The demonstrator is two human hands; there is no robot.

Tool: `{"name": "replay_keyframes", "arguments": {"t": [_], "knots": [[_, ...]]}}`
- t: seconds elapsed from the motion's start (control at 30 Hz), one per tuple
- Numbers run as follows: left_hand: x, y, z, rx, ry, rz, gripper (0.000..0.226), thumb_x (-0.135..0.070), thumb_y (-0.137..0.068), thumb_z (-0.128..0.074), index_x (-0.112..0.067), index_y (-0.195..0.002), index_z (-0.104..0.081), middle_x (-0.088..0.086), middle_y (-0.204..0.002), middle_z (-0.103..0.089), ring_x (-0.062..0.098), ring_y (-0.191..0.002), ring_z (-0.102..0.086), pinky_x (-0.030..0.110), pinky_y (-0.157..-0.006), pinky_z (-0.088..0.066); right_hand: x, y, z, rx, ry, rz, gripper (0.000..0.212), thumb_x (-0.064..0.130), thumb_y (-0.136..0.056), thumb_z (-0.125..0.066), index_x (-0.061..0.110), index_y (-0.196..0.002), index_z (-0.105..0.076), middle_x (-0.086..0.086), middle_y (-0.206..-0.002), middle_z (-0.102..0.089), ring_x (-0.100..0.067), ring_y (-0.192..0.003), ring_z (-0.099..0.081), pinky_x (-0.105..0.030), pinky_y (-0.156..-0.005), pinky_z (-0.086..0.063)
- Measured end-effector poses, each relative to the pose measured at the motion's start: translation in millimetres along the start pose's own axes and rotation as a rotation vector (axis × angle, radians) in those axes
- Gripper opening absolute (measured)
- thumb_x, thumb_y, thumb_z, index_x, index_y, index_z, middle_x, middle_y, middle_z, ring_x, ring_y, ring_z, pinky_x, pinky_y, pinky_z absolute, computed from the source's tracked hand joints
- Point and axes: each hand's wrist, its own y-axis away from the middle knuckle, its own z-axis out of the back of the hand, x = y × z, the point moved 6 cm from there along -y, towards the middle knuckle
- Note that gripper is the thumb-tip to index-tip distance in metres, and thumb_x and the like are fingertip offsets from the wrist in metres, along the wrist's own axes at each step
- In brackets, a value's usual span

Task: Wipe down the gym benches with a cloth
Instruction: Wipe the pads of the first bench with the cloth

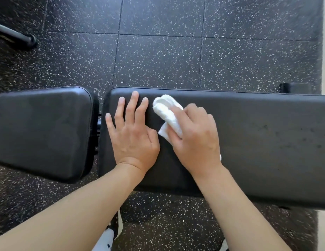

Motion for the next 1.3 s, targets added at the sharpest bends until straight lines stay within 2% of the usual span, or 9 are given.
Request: {"name": "replay_keyframes", "arguments": {"t": [0.23,0.37,0.5,0.63,0.8,0.97,1.07,1.2,1.3], "knots": [[-0.4,0.3,2.6,-0.019,-0.002,0.010,0.072,-0.023,-0.083,-0.040,-0.023,-0.154,-0.044,-0.002,-0.170,-0.033,0.033,-0.158,-0.026,0.067,-0.122,-0.021,-59.1,53.5,33.6,0.040,-0.038,0.178,0.028,0.021,-0.100,-0.059,0.015,-0.123,-0.073,-0.003,-0.087,-0.052,-0.028,-0.072,-0.043,-0.047,-0.063,-0.039],[-0.7,-0.2,2.8,-0.007,0.007,0.013,0.072,-0.023,-0.083,-0.039,-0.023,-0.155,-0.043,-0.003,-0.170,-0.032,0.032,-0.158,-0.025,0.066,-0.123,-0.020,-82.3,-3.0,35.9,-0.191,0.001,-0.116,0.016,0.019,-0.095,-0.062,0.011,-0.103,-0.075,-0.008,-0.082,-0.052,-0.032,-0.072,-0.049,-0.050,-0.063,-0.045],[-1.4,1.1,2.6,-0.018,0.013,0.018,0.072,-0.023,-0.082,-0.040,-0.024,-0.154,-0.044,-0.004,-0.170,-0.033,0.031,-0.158,-0.025,0.067,-0.123,-0.021,-47.8,-41.0,15.1,-0.170,0.028,-0.159,0.018,0.023,-0.093,-0.060,0.008,-0.094,-0.070,-0.010,-0.084,-0.055,-0.034,-0.076,-0.051,-0.048,-0.066,-0.043],[-0.9,0.9,-0.1,-0.017,0.015,0.017,0.073,-0.023,-0.082,-0.040,-0.024,-0.155,-0.042,-0.005,-0.170,-0.031,0.030,-0.159,-0.024,0.066,-0.124,-0.019,-23.4,-11.3,11.7,-0.072,0.036,-0.057,0.026,0.023,-0.091,-0.061,0.009,-0.110,-0.072,-0.011,-0.088,-0.055,-0.033,-0.077,-0.050,-0.046,-0.065,-0.038],[1.1,2.2,0.4,-0.043,0.022,0.015,0.071,-0.023,-0.083,-0.039,-0.024,-0.154,-0.043,-0.004,-0.170,-0.033,0.031,-0.158,-0.025,0.066,-0.124,-0.020,-24.1,107.0,28.0,0.106,-0.047,0.201,0.030,0.019,-0.100,-0.058,0.007,-0.124,-0.071,-0.007,-0.090,-0.053,-0.029,-0.071,-0.042,-0.044,-0.061,-0.035],[0.4,1.2,0.8,-0.048,0.020,0.011,0.072,-0.022,-0.082,-0.040,-0.025,-0.154,-0.043,-0.004,-0.169,-0.033,0.031,-0.158,-0.025,0.066,-0.124,-0.020,-88.8,139.1,50.5,0.018,-0.070,0.041,0.034,0.020,-0.099,-0.060,0.015,-0.130,-0.072,-0.002,-0.090,-0.056,-0.030,-0.069,-0.049,-0.047,-0.061,-0.039],[0.2,1.1,-0.4,-0.047,0.019,0.010,0.072,-0.022,-0.083,-0.041,-0.025,-0.155,-0.042,-0.005,-0.170,-0.033,0.030,-0.158,-0.025,0.065,-0.124,-0.020,-56.2,129.7,36.7,-0.045,-0.019,-0.075,0.035,0.025,-0.102,-0.054,0.013,-0.129,-0.072,-0.001,-0.084,-0.048,-0.027,-0.068,-0.041,-0.045,-0.060,-0.036],[-0.3,0.8,-0.9,-0.057,0.011,0.021,0.072,-0.020,-0.082,-0.039,-0.024,-0.153,-0.044,-0.005,-0.169,-0.035,0.030,-0.158,-0.026,0.066,-0.124,-0.020,19.8,103.5,0.8,-0.002,0.000,-0.058,0.039,0.030,-0.106,-0.045,0.007,-0.123,-0.072,-0.005,-0.084,-0.049,-0.024,-0.069,-0.039,-0.039,-0.060,-0.030],[-1.0,-0.2,-0.6,-0.072,0.011,0.037,0.071,-0.016,-0.080,-0.036,-0.023,-0.150,-0.049,-0.005,-0.166,-0.040,0.031,-0.157,-0.029,0.066,-0.123,-0.022,36.1,90.5,-6.2,-0.018,-0.026,-0.104,0.039,0.029,-0.107,-0.041,0.008,-0.122,-0.071,-0.005,-0.086,-0.050,-0.023,-0.071,-0.039,-0.037,-0.062,-0.030]]}}
